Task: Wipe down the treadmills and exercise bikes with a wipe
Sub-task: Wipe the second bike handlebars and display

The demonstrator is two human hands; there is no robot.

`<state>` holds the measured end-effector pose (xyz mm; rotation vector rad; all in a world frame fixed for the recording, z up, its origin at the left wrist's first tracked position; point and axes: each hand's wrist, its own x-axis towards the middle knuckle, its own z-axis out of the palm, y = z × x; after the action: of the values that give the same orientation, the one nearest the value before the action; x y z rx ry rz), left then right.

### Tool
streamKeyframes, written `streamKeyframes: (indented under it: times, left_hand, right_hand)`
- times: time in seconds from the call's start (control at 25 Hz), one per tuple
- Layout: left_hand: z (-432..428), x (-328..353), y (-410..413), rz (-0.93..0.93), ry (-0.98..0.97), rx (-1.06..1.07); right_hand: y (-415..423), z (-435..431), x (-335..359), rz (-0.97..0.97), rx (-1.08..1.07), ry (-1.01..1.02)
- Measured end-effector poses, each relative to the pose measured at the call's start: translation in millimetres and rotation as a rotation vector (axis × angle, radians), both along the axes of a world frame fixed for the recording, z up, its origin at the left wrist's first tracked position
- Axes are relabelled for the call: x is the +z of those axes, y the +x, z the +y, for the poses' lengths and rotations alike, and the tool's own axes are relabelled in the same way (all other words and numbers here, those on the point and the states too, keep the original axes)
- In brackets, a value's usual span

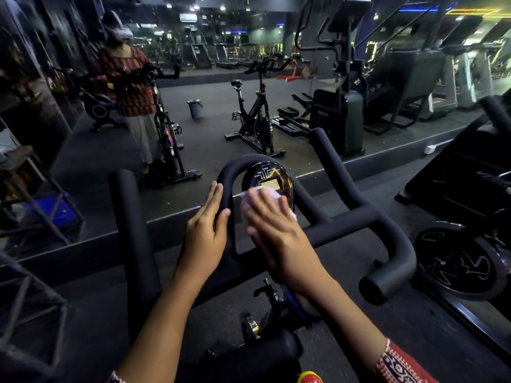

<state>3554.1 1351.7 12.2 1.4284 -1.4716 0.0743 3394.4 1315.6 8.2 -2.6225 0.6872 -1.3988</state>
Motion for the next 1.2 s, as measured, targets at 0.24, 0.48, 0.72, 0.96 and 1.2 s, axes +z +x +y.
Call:
streamKeyframes:
  times: [0.24, 0.48, 0.72, 0.96, 1.2]
  left_hand:
    - [2.4, 1.1, -1.6, 0.006, 0.002, 0.003]
    - [2.3, 0.6, -0.6, -0.002, 0.011, -0.003]
    - [2.7, 0.7, -1.4, -0.013, 0.006, 0.012]
    - [2.2, 1.5, -0.3, -0.010, 0.014, 0.010]
    - [4.0, 2.1, 0.1, -0.013, 0.016, 0.011]
  right_hand:
    - [8.2, -7.5, 3.8, -0.201, -0.157, 0.171]
    - [-5.2, -7.3, -2.9, -0.118, -0.143, 0.082]
    - [-9.0, 9.4, -17.4, -0.087, -0.027, 0.110]
    - [14.8, -19.9, 33.6, -0.175, -0.177, 0.322]
    - [2.9, -16.3, 20.0, 0.252, 0.002, -0.039]
